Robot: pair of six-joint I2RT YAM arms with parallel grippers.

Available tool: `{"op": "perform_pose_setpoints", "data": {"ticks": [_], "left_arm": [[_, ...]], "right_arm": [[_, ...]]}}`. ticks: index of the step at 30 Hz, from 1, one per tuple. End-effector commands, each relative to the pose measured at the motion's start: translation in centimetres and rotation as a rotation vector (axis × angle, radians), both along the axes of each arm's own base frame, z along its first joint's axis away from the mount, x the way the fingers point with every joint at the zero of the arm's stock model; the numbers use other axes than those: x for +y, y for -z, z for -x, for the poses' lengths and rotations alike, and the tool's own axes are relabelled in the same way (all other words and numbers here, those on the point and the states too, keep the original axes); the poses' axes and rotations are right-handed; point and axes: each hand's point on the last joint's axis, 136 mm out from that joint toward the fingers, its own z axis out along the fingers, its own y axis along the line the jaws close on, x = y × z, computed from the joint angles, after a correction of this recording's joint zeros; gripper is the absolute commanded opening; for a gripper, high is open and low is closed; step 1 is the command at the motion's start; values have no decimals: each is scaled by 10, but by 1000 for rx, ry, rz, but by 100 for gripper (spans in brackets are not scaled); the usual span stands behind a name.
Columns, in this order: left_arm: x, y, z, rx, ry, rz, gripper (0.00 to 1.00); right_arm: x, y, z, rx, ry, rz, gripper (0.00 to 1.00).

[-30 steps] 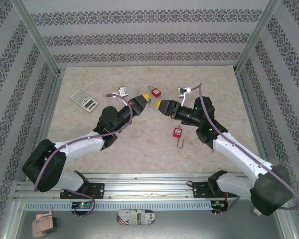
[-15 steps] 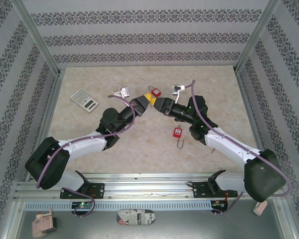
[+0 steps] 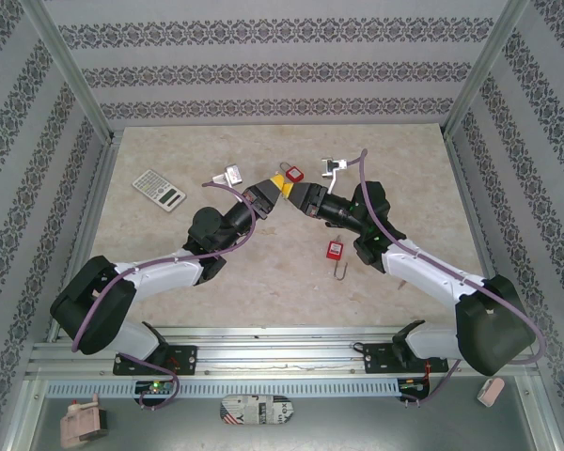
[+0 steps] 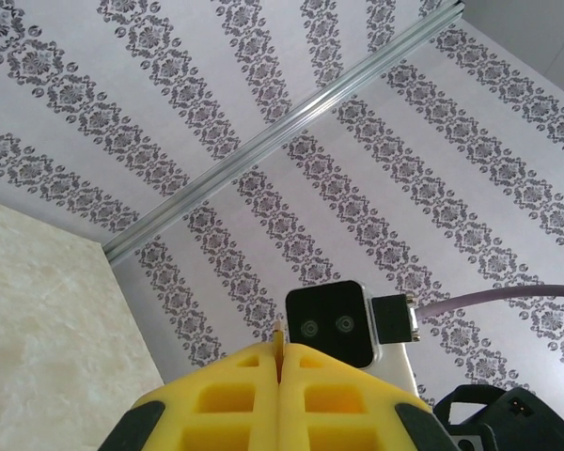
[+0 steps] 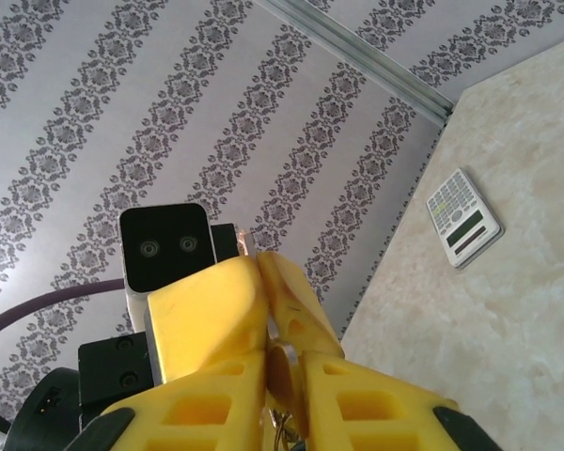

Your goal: Unlock with the key

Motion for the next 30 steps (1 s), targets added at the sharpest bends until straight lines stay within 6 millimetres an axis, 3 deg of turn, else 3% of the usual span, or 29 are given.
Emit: {"op": "perform_pose_setpoints", "data": {"ticks": [1,5,9,13,14,15,23,30], "left_arm": [[-6,-5,9,-41,20,23,0],[-9,-3,9,-40,23,17,0],[-6,3,10,-21,12,12,1],[5,17,9,41,-23,-20,54],[10,21,9,63,-38,-42,82],[15,24,9,82,-52,-64,87],[62,52,6,311,-206,-479,99],[50,88,-23,506,-152,-779,97]], "right_arm": [[9,-17,13,-56,-63,-57,13],[9,-22,14,-55,-71,-67,1],[4,-22,15,-49,-57,-25,0],[-6,-9,11,-11,-29,48,0],[-11,-2,10,3,-19,80,0],[-14,5,9,18,-9,117,0],[-47,46,15,44,42,449,0],[-66,53,11,24,74,591,0]]}}
